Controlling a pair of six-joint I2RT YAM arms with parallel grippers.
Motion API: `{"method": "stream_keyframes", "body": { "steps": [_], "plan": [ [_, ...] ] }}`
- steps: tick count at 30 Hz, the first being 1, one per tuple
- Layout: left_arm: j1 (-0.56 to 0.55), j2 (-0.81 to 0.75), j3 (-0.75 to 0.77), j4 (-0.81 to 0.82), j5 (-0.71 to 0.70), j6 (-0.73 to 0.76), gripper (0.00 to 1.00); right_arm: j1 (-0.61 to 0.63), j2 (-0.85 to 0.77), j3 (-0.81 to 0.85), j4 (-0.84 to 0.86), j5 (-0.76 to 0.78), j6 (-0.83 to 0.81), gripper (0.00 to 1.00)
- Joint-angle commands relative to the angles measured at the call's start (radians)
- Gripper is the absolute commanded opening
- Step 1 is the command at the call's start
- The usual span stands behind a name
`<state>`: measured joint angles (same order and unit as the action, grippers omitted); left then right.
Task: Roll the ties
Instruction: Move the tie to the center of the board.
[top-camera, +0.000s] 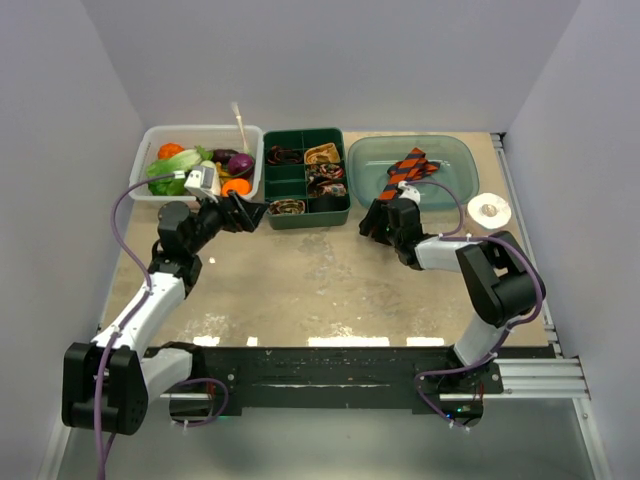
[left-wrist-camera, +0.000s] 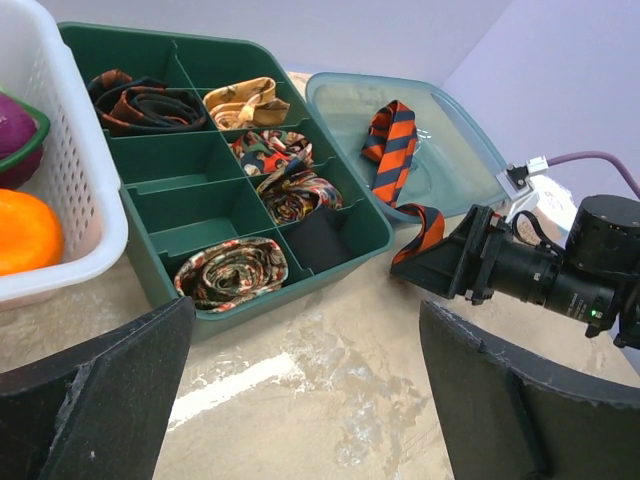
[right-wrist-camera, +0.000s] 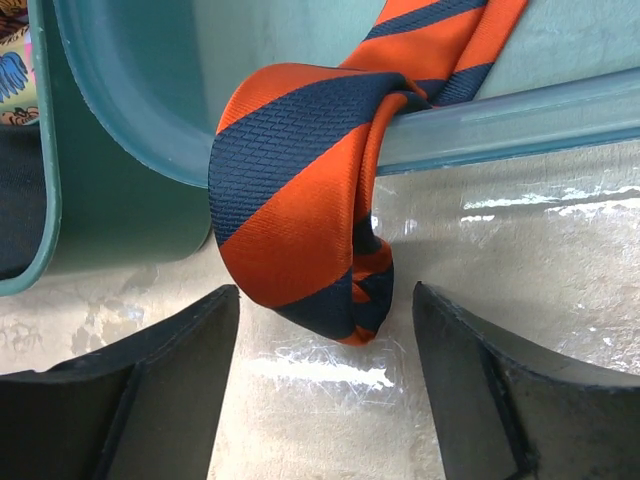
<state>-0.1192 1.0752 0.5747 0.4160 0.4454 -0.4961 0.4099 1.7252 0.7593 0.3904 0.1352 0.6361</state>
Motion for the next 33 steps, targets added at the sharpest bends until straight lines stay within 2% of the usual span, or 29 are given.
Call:
{"method": "stream_keyframes", "body": {
  "steps": [1,8,19,26,29,33],
  "plan": [
    [0.0,0.011,0.027,0.053,0.047,-0.007,1.0,-0.003,-0.019,0.021,0.047,0.026,-0.006,0.64],
    [0.0,0.02,0.022,0.06,0.061,-0.018,1.0,-0.003,0.014,0.075,0.016,0.053,-0.047,0.32],
    [-0.026,0.107,0.025,0.078,0.121,-0.085,1.0,0.01,-0.096,0.026,0.013,-0.13,-0.023,0.31],
    [-0.195,0.287,0.138,0.046,0.127,-0.049,0.99,0.02,-0.185,0.028,-0.068,-0.224,0.016,0.3],
    [-0.262,0.356,0.172,0.043,0.089,-0.022,0.99,0.026,-0.216,0.023,-0.067,-0.279,0.049,0.31],
    [-0.29,0.407,0.192,0.052,0.07,-0.004,0.99,0.046,-0.211,0.029,-0.067,-0.328,0.08,0.31]
  ]
}}
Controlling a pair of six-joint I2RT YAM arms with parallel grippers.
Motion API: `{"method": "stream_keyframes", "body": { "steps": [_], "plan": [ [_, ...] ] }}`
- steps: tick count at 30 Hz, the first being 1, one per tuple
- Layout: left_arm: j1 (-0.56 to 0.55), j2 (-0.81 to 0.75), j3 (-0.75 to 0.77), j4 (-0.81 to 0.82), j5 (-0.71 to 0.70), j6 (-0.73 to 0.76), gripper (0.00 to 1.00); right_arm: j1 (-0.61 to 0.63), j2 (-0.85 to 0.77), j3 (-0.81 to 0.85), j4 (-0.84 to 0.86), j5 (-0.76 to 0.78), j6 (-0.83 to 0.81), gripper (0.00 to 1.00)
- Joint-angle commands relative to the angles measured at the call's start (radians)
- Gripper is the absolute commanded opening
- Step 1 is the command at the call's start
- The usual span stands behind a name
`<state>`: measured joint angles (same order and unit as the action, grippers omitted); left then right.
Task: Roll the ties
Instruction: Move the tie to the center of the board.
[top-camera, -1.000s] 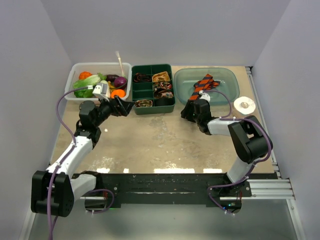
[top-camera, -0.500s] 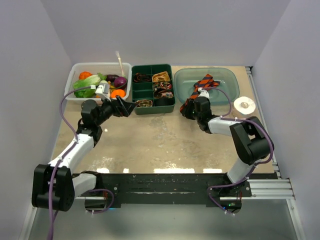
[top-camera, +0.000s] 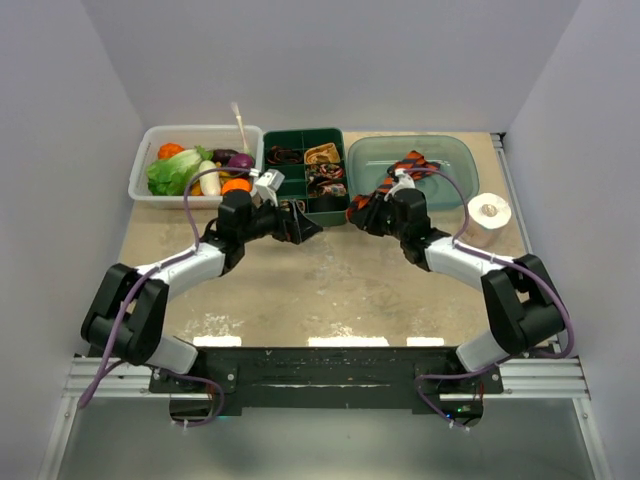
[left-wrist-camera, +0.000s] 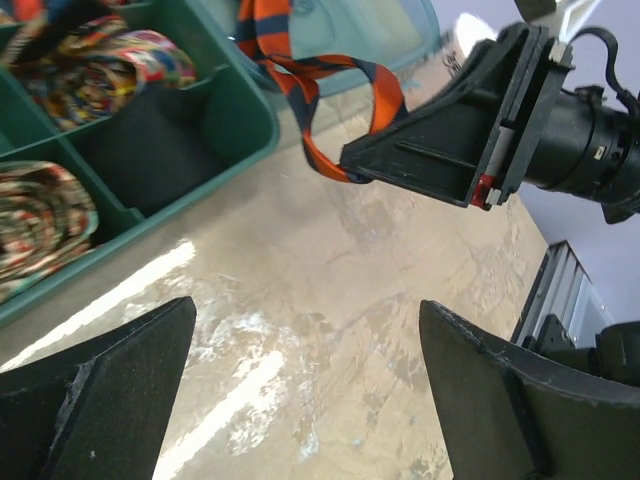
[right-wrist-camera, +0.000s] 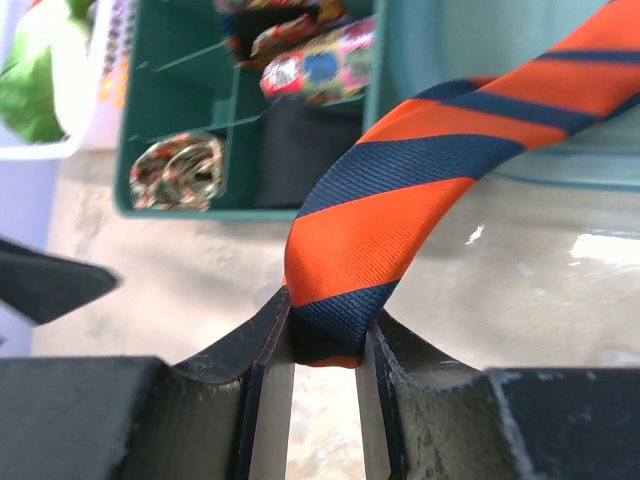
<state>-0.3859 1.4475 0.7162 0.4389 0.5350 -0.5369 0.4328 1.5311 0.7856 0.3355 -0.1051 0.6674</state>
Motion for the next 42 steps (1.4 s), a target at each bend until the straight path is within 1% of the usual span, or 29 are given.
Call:
{"method": "stream_keyframes", "body": {
  "steps": [1,5,7,11,12,13,15,16,18,19,21,25,27,31,38,42],
  "plan": [
    [-0.025,0.042,0.049,0.032,-0.02,0.038,0.99,0.035,-0.006,0.006,-0.013,-0.09,0.05,0.31],
    [-0.024,0.067,0.051,0.037,-0.007,0.035,0.99,0.081,0.038,0.015,0.002,-0.114,0.052,0.31],
    [-0.024,0.059,0.037,0.031,-0.029,0.038,0.99,0.116,0.063,0.038,-0.021,-0.123,0.044,0.32],
    [-0.024,0.036,0.026,-0.009,-0.067,0.048,1.0,0.179,0.122,0.087,-0.12,-0.097,0.032,0.34],
    [-0.024,0.034,0.023,-0.02,-0.069,0.045,1.0,0.187,0.129,0.104,-0.134,-0.091,0.028,0.42],
    [-0.024,0.034,0.017,-0.019,-0.067,0.045,1.0,0.201,0.135,0.11,-0.148,-0.079,0.021,0.54],
    [-0.022,0.039,-0.001,-0.005,-0.064,0.035,1.0,0.205,0.129,0.113,-0.164,-0.074,0.017,0.64],
    [-0.024,0.043,-0.004,0.0,-0.061,0.034,1.0,0.204,0.121,0.115,-0.171,-0.058,0.011,0.75],
    [-0.024,0.059,-0.012,0.0,-0.056,0.032,1.0,0.205,0.085,0.118,-0.207,-0.038,0.0,0.84],
    [-0.024,0.062,-0.015,0.001,-0.053,0.034,1.0,0.204,0.072,0.121,-0.222,-0.024,-0.014,0.91],
    [-0.025,0.076,-0.024,0.012,-0.044,0.035,1.0,0.205,0.022,0.116,-0.254,-0.001,-0.026,0.99],
    [-0.028,0.108,-0.029,0.041,-0.032,0.038,1.0,0.204,-0.052,0.122,-0.314,0.027,-0.048,0.99],
    [-0.034,0.145,-0.015,0.054,-0.024,0.041,1.0,0.201,-0.08,0.119,-0.332,0.082,-0.057,0.99],
    [-0.068,0.24,0.015,0.086,-0.018,0.041,0.99,0.176,-0.159,0.116,-0.383,0.119,-0.081,0.99],
    [-0.097,0.353,0.037,0.194,-0.024,0.022,0.97,0.109,-0.261,0.1,-0.423,0.12,-0.103,0.99],
    [-0.117,0.405,0.063,0.225,-0.044,0.018,0.92,0.074,-0.293,0.086,-0.428,0.111,-0.104,0.99]
  ]
}}
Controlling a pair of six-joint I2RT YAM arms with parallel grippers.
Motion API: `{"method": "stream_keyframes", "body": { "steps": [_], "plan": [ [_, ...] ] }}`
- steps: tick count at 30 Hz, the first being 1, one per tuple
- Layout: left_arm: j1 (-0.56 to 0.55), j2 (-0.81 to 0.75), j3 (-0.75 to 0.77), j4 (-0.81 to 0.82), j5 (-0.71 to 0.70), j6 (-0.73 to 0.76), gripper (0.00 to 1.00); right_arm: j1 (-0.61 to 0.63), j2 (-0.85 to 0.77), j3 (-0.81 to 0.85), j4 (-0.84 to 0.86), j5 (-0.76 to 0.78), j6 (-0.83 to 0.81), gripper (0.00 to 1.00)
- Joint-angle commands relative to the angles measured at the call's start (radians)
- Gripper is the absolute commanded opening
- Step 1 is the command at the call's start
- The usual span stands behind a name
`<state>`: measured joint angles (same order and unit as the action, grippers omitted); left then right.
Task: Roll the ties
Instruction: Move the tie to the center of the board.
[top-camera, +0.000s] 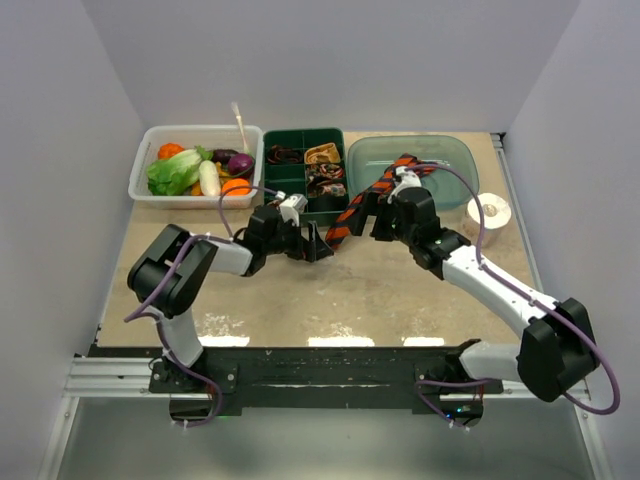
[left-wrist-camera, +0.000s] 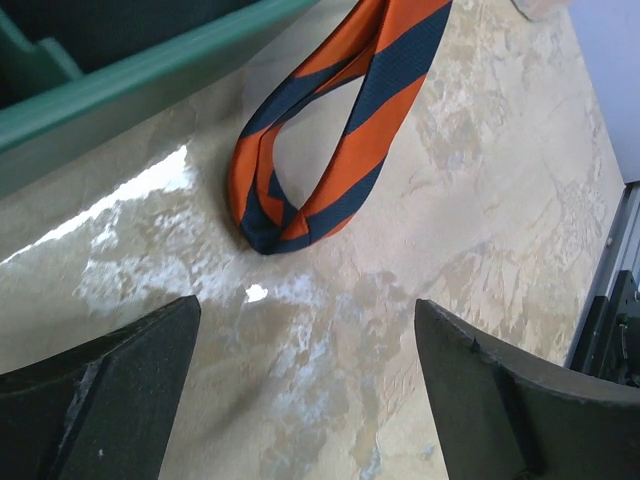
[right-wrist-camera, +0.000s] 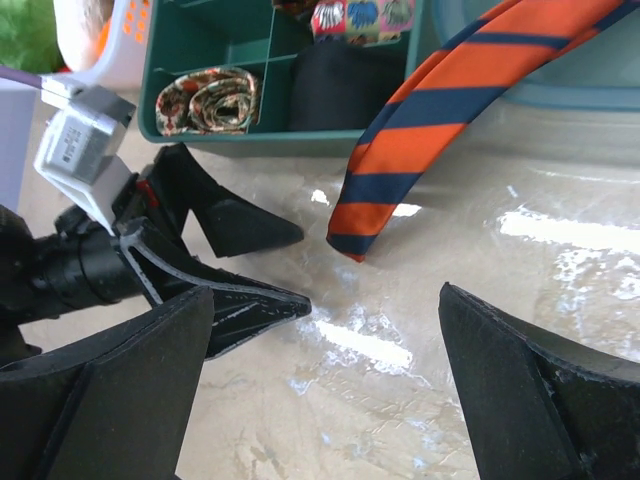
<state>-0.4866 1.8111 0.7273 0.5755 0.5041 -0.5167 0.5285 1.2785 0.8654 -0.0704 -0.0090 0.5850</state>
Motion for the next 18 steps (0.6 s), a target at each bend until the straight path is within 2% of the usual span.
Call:
{"method": "stream_keyframes", "body": {
  "steps": [1,6,8,9,11,12,14,15,17,18],
  "plan": [
    [-0.018,0.065,0.06,0.093,-0.028,-0.003,0.9,-0.027,-0.045,0.004,-0.023,0.012,-0.022,0.99],
    [-0.027,0.122,0.107,0.096,-0.067,-0.008,0.79,-0.047,-0.056,0.0,-0.031,0.012,-0.024,0.99],
    [-0.027,0.143,0.118,0.106,-0.079,-0.008,0.78,-0.051,-0.056,-0.002,-0.034,0.012,-0.024,0.99],
    [-0.029,0.149,0.121,0.11,-0.079,-0.009,0.71,-0.053,-0.059,-0.005,-0.034,0.012,-0.025,0.99],
    [-0.029,0.168,0.123,0.129,-0.079,-0.011,0.63,-0.053,-0.059,-0.005,-0.034,0.012,-0.024,0.99],
    [-0.029,0.172,0.123,0.13,-0.084,-0.011,0.53,-0.056,-0.059,-0.006,-0.034,0.012,-0.027,0.99],
    [-0.029,0.175,0.118,0.142,-0.085,-0.009,0.41,-0.056,-0.059,-0.008,-0.038,0.012,-0.027,0.99],
    [-0.029,0.174,0.115,0.145,-0.082,-0.009,0.3,-0.056,-0.061,-0.009,-0.039,0.012,-0.028,0.99],
    [-0.029,0.169,0.107,0.164,-0.061,-0.009,0.2,-0.058,-0.065,-0.014,-0.037,0.012,-0.028,0.99],
    [-0.03,0.165,0.103,0.17,-0.052,-0.009,0.12,-0.058,-0.067,-0.016,-0.037,0.012,-0.028,0.99]
  ]
}}
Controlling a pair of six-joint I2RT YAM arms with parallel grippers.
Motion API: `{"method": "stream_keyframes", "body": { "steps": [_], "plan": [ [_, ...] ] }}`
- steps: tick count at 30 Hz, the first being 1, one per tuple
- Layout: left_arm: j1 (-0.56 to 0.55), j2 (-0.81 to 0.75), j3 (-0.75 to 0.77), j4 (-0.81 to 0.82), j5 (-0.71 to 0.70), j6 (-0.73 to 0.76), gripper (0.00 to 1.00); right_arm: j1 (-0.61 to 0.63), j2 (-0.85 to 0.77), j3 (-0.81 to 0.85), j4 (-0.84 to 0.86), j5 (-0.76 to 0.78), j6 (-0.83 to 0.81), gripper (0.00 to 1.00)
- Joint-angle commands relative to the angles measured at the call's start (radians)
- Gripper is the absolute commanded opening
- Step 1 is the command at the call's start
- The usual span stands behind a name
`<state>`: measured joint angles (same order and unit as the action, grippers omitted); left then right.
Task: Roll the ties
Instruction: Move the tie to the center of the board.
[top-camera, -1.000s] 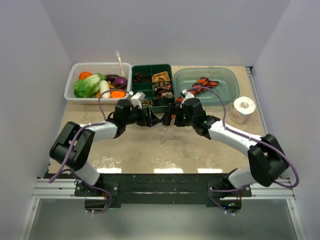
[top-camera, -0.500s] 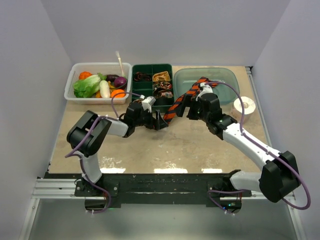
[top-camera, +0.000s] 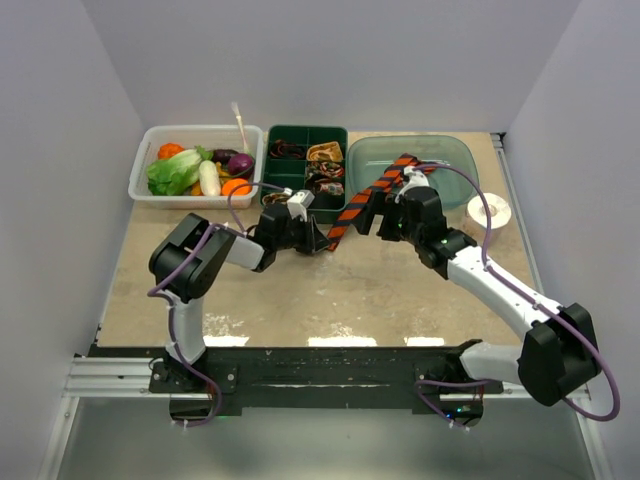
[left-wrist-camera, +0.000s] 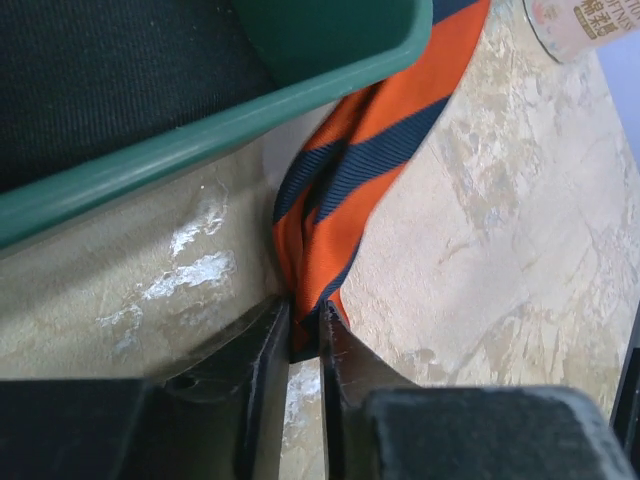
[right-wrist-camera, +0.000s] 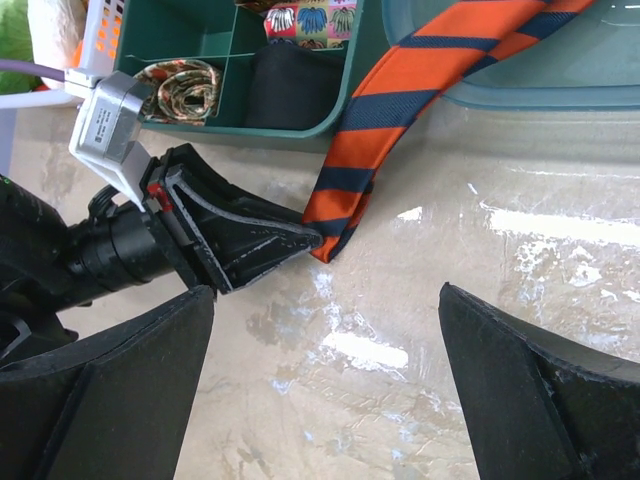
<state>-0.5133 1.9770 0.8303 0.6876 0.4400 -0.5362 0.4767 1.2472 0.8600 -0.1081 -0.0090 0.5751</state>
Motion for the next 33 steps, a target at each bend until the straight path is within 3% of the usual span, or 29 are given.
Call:
{"method": "stream_keyframes", "body": {
  "steps": [1,3,10,16,21,23,28,33],
  "plan": [
    [-0.004,-0.015,-0.005,0.067,0.028,0.01,0.08,-0.007,-0.035,-0.012,0.004,0.012,-0.017,0.99],
    [-0.004,-0.055,-0.025,0.069,0.034,0.013,0.0,-0.007,-0.038,-0.009,0.001,0.012,-0.017,0.99],
    [-0.01,-0.266,-0.105,-0.052,0.066,0.024,0.0,-0.01,-0.054,-0.003,-0.007,0.012,-0.021,0.99],
    [-0.022,-0.573,-0.114,-0.39,0.048,0.119,0.0,-0.013,-0.06,-0.018,-0.005,0.012,-0.032,0.99],
    [-0.024,-0.843,-0.074,-0.685,0.014,0.186,0.0,-0.039,-0.025,-0.055,0.065,-0.045,0.055,0.99],
    [-0.024,-0.949,-0.057,-0.729,0.034,0.159,0.0,-0.058,-0.017,-0.076,0.097,-0.072,0.098,0.99],
    [-0.024,-1.084,0.131,-1.015,-0.001,0.218,0.0,-0.085,-0.014,-0.122,0.206,-0.137,0.155,0.99],
    [-0.025,-1.156,0.387,-1.262,0.063,0.333,0.0,-0.092,0.024,-0.144,0.293,-0.196,0.215,0.99]
  ]
}}
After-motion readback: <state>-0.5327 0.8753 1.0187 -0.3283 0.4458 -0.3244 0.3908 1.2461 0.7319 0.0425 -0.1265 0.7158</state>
